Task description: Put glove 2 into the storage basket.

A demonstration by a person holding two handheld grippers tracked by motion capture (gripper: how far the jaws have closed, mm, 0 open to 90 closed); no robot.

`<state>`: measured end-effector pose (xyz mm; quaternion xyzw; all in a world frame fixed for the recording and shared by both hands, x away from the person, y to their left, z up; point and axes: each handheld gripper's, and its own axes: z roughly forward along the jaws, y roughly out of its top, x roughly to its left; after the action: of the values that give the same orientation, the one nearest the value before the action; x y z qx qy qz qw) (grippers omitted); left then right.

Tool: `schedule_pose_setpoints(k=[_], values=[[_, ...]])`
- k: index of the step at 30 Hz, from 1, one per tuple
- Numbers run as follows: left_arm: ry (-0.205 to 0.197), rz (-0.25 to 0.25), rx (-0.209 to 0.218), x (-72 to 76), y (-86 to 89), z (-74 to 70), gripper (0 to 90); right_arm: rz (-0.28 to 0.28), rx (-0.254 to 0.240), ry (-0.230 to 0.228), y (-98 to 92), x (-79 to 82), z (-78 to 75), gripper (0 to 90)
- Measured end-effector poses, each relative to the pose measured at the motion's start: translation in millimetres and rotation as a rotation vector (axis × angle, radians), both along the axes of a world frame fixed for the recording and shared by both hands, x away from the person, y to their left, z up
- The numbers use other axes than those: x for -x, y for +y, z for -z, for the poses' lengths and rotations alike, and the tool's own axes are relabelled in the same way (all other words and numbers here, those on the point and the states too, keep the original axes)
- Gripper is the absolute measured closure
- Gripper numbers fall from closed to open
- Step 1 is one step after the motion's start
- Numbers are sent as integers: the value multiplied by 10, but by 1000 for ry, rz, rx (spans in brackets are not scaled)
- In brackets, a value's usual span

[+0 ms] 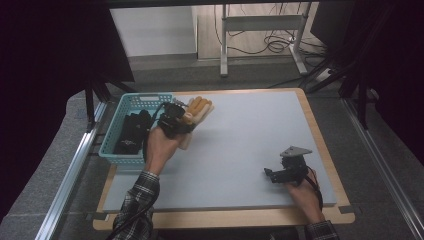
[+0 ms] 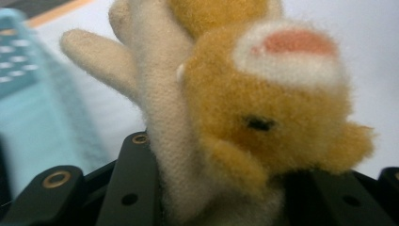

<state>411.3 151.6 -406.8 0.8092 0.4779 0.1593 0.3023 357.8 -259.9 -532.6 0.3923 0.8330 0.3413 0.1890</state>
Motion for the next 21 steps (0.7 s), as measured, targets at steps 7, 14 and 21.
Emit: schedule_pose_setpoints(k=[7, 14, 21], values=[[-11, -94, -2, -3, 391, -131, 613, 0, -4, 2, -3, -2, 0, 65], [9, -210, -13, -56, 854, -92, 612, -1, -5, 2, -4, -3, 0, 66], [77, -269, -51, -228, 1008, 168, 609, 0, -4, 3, -5, -3, -1, 66]])
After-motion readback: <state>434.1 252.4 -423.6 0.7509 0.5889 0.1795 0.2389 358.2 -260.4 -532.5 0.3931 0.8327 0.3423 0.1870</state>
